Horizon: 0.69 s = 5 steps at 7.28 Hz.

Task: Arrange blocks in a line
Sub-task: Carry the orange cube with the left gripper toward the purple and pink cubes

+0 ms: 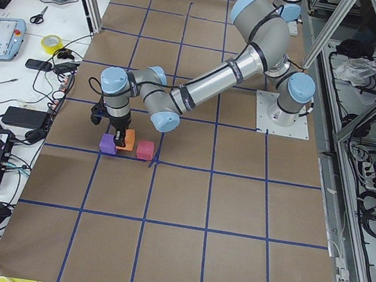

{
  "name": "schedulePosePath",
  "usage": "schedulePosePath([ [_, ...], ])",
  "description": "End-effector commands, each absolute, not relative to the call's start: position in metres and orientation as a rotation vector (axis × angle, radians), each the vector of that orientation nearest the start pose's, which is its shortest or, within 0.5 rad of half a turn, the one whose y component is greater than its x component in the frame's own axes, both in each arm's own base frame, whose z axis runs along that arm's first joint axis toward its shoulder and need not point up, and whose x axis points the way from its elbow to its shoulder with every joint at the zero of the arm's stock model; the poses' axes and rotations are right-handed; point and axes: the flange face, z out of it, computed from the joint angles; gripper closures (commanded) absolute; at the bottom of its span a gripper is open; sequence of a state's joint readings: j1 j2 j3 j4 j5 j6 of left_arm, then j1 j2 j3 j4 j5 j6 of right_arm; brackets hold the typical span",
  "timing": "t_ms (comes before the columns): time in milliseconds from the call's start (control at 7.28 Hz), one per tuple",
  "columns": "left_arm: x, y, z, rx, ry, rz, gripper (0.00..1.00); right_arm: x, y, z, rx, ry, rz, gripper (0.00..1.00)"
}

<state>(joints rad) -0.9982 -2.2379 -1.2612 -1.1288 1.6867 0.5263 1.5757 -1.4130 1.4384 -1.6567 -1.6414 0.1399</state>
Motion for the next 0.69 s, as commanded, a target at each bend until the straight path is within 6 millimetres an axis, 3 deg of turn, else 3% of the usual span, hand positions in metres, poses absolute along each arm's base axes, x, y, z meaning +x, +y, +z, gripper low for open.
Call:
schedulePosePath([
  [0,0.298,-0.6904,0.2547,0.02,3.026,-0.021,1.0,0.1299,-0.5638,0.4795,0.219,3.197,-0.106,0.0],
  [550,0.2974,-0.6893,0.2463,0.064,3.043,-0.008,1.0,0.1299,-0.5643,0.4787,0.219,3.197,-0.104,0.0],
])
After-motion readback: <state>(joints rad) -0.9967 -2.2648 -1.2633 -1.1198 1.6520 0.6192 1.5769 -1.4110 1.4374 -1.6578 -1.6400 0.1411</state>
